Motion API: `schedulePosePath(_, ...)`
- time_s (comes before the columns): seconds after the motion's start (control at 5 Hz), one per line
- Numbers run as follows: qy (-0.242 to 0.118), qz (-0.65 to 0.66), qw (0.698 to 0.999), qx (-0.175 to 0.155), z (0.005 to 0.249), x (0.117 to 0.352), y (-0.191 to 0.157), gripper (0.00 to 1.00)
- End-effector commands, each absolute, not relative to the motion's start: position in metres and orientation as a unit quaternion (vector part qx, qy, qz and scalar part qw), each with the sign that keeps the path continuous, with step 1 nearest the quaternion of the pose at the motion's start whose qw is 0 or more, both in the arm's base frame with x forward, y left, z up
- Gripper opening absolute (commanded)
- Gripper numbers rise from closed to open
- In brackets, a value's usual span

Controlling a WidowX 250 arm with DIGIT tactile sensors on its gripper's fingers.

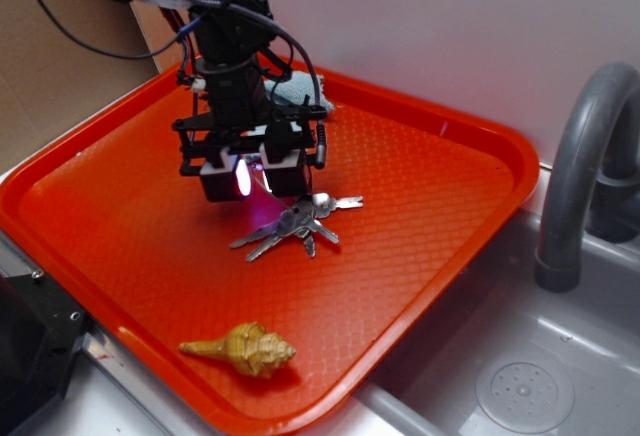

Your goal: Grab the silver keys.

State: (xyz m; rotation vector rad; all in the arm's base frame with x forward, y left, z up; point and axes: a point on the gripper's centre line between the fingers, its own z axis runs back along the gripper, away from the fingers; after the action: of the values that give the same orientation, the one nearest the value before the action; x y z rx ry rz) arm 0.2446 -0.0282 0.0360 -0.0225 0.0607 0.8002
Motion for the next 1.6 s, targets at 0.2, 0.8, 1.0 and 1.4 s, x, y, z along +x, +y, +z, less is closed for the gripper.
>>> schedulePosePath(0.2,0.023,0.226,0.974,0.021,0.086,0.257,-0.01,0.0)
schedulePosePath(0.8,0.013,-0.147,0.989,0.019,0.211,0.179,0.05,0.0)
schedulePosePath(1.0,0.017,-0.178,0.984,0.026,0.205,0.176,0.055,0.0)
schedulePosePath(1.4,0.022,-0.11,0.993,0.028,0.194,0.181,0.065,0.0)
